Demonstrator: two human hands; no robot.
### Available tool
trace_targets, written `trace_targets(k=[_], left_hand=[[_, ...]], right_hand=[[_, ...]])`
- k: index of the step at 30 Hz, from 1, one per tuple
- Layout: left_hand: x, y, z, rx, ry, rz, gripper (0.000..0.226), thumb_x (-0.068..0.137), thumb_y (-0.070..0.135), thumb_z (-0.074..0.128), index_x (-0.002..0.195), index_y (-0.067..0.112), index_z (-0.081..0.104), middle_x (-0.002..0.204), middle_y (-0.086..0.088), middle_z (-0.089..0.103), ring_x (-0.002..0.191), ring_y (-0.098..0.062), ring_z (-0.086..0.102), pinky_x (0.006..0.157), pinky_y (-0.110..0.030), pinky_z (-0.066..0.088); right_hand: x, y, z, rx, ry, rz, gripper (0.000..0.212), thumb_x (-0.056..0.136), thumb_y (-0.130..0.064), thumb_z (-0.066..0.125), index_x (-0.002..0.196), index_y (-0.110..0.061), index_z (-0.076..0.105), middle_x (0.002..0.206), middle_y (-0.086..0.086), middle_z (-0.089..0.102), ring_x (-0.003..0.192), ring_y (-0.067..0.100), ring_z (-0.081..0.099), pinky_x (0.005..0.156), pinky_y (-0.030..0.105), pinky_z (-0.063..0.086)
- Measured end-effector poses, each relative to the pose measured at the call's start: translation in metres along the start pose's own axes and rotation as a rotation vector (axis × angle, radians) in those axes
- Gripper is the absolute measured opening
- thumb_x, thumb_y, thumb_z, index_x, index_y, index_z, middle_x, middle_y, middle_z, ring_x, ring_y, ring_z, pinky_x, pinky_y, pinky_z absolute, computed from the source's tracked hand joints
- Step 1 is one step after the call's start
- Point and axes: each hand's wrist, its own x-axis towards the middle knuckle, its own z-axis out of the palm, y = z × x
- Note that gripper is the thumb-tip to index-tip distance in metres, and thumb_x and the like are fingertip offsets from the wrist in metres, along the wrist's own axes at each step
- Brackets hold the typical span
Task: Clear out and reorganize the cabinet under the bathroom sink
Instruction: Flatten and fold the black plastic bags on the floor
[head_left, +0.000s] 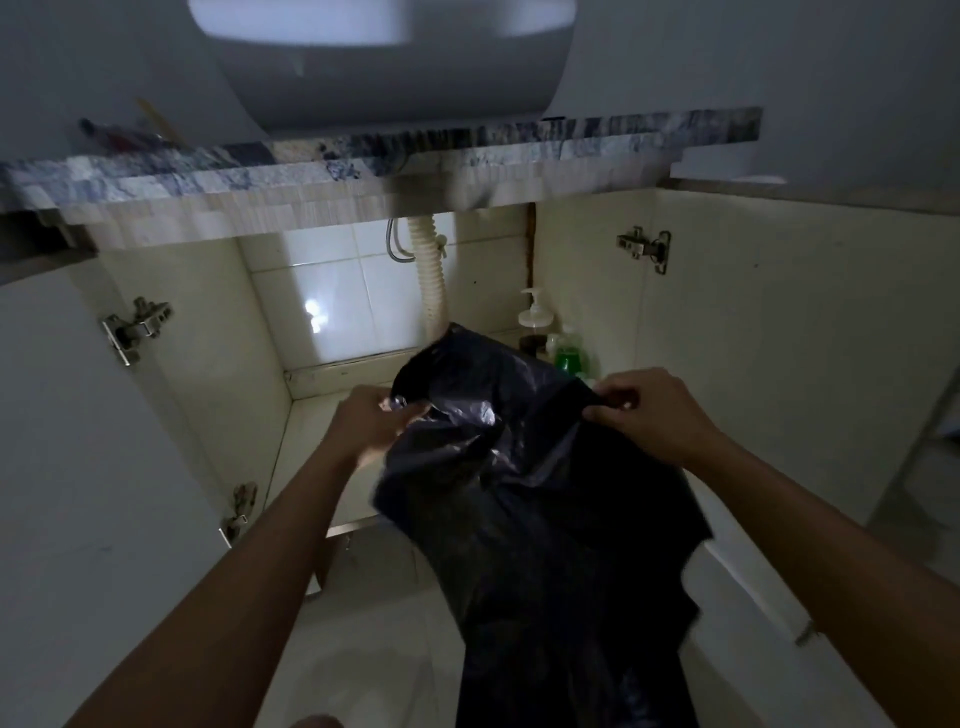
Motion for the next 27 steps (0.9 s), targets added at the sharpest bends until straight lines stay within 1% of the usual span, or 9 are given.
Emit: trace_targets(k=[2, 4, 6, 9, 12, 15, 22, 24, 27], left_hand=[[0.003, 0.011, -0.010, 0.059, 0.042, 0.056, 0.026, 0.083, 0.046, 0.074, 0.071, 0.024, 0.069, 0.059, 0.008, 0.061, 0.055, -0.012, 0.056, 0.053, -0.025, 0.036], [0.005, 0.027, -0.013, 0.088, -0.036, 0.147, 0.013, 0.084, 0.045, 0.073, 0.087, 0.033, 0.076, 0.071, 0.016, 0.068, 0.062, -0.003, 0.060, 0.058, -0.022, 0.042], [0.006, 0.043, -0.014, 0.141, -0.118, 0.236, 0.019, 0.084, 0.047, 0.072, 0.101, 0.038, 0.076, 0.085, 0.017, 0.072, 0.074, 0.000, 0.064, 0.064, -0.021, 0.046], [0.007, 0.067, -0.008, 0.209, -0.231, 0.325, 0.012, 0.083, 0.048, 0.073, 0.091, 0.040, 0.077, 0.068, 0.013, 0.071, 0.057, 0.001, 0.059, 0.052, -0.017, 0.040], [0.007, 0.081, -0.005, 0.223, -0.306, 0.371, 0.017, 0.082, 0.042, 0.077, 0.068, 0.038, 0.070, 0.053, 0.020, 0.062, 0.046, 0.006, 0.051, 0.044, -0.010, 0.032], [0.012, 0.072, -0.008, 0.329, -0.319, 0.343, 0.015, 0.079, 0.044, 0.079, 0.073, 0.032, 0.074, 0.060, 0.015, 0.067, 0.057, 0.004, 0.058, 0.051, -0.015, 0.038], [0.030, 0.046, -0.037, 0.473, -0.253, 0.238, 0.016, 0.079, 0.037, 0.080, 0.090, 0.025, 0.079, 0.075, 0.004, 0.073, 0.072, -0.012, 0.065, 0.059, -0.024, 0.043], [0.032, 0.049, -0.039, 0.530, -0.297, 0.224, 0.015, 0.079, 0.038, 0.080, 0.086, 0.025, 0.078, 0.076, 0.004, 0.072, 0.077, -0.016, 0.066, 0.059, -0.024, 0.042], [0.030, 0.062, -0.042, 0.634, -0.534, 0.106, 0.017, 0.077, 0.041, 0.081, 0.084, 0.025, 0.078, 0.078, 0.006, 0.072, 0.078, -0.014, 0.066, 0.066, -0.026, 0.053]], right_hand=[[-0.004, 0.017, -0.005, -0.028, -0.150, 0.166, 0.026, 0.078, -0.031, 0.082, 0.101, -0.029, 0.072, 0.106, -0.003, 0.073, 0.093, 0.011, 0.067, 0.077, 0.020, 0.044], [-0.008, 0.022, -0.004, -0.026, -0.285, 0.228, 0.050, 0.071, -0.040, 0.087, 0.113, -0.032, 0.062, 0.119, -0.003, 0.066, 0.100, 0.011, 0.064, 0.079, 0.022, 0.045], [-0.007, 0.009, 0.004, 0.109, -0.267, 0.146, 0.082, 0.063, -0.048, 0.090, 0.133, -0.033, 0.050, 0.128, -0.014, 0.056, 0.112, 0.007, 0.058, 0.085, 0.020, 0.043], [0.003, -0.020, 0.011, 0.413, -0.134, -0.055, 0.096, 0.064, -0.038, 0.092, 0.143, -0.043, 0.037, 0.134, -0.024, 0.053, 0.121, -0.002, 0.054, 0.097, 0.021, 0.044], [0.018, -0.034, 0.006, 0.347, 0.005, -0.129, 0.063, 0.071, -0.038, 0.088, 0.128, -0.038, 0.060, 0.118, -0.015, 0.069, 0.109, 0.001, 0.065, 0.092, 0.022, 0.049], [0.019, -0.030, -0.006, 0.321, 0.065, -0.070, 0.025, 0.080, -0.030, 0.082, 0.105, -0.024, 0.078, 0.090, -0.011, 0.076, 0.089, 0.003, 0.072, 0.076, 0.015, 0.053], [0.012, 0.008, -0.041, 0.222, 0.053, 0.175, 0.021, 0.081, -0.035, 0.081, 0.090, -0.015, 0.080, 0.085, 0.007, 0.076, 0.086, 0.019, 0.071, 0.071, 0.029, 0.047], [0.012, 0.008, -0.049, 0.174, -0.017, 0.192, 0.015, 0.080, -0.033, 0.082, 0.087, -0.020, 0.080, 0.080, 0.003, 0.075, 0.080, 0.014, 0.068, 0.071, 0.029, 0.046], [0.014, 0.003, -0.066, -0.009, -0.392, 0.268, 0.014, 0.080, -0.030, 0.082, 0.089, -0.020, 0.079, 0.083, 0.006, 0.074, 0.079, 0.013, 0.063, 0.069, 0.025, 0.048]])
